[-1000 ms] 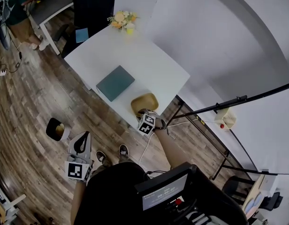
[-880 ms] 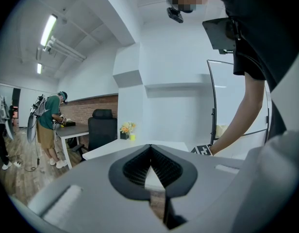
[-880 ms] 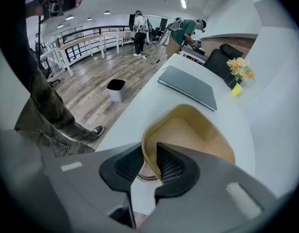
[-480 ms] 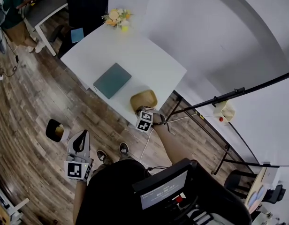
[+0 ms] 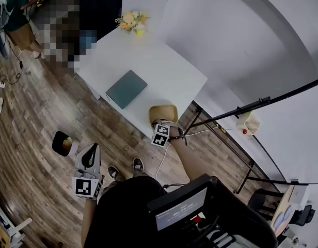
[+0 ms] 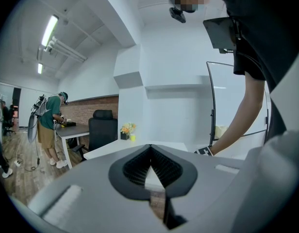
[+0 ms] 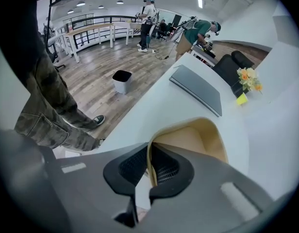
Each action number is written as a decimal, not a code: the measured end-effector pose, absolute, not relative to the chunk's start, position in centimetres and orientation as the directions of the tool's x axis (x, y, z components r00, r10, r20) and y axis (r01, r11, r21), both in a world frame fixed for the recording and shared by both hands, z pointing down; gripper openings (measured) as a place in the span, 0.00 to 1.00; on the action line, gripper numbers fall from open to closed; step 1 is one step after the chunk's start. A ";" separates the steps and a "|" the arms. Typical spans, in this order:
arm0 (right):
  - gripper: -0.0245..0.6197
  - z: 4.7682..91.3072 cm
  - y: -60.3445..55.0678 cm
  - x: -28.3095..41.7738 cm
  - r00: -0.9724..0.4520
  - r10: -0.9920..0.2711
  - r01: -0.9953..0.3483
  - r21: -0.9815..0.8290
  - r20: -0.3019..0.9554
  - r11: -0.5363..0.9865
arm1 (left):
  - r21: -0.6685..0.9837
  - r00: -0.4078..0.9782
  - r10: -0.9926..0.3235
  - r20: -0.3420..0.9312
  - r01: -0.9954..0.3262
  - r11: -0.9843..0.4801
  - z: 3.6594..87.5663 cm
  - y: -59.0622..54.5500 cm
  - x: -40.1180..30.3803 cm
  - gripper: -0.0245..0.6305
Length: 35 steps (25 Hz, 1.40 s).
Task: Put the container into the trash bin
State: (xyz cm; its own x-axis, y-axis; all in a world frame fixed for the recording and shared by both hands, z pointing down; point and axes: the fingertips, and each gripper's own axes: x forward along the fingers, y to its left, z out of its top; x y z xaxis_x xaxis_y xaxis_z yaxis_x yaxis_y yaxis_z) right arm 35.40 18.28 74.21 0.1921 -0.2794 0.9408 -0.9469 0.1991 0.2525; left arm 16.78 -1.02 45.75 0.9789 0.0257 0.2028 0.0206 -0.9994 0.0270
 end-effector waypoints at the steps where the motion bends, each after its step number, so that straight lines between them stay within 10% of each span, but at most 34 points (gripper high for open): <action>1: 0.08 74.1 18.3 35.4 0.195 -0.281 -0.947 0.255 0.940 0.195 | 0.022 0.978 0.031 0.207 0.027 -0.999 45.7 -0.9 16.7 0.04; 35: 0.08 73.6 18.7 35.7 0.242 -0.290 -0.945 0.292 0.926 0.144 | 0.064 0.985 0.042 0.164 0.032 -0.997 46.0 -0.9 17.1 0.04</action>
State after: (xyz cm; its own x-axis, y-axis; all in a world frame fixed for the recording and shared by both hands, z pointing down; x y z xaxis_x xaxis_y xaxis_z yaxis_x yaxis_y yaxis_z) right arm 35.65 18.65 73.59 0.2419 -0.2903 0.9259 -0.9454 0.1442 0.2923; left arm 17.11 -0.89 45.97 0.9855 0.0423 0.1645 0.0321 -0.9974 0.0643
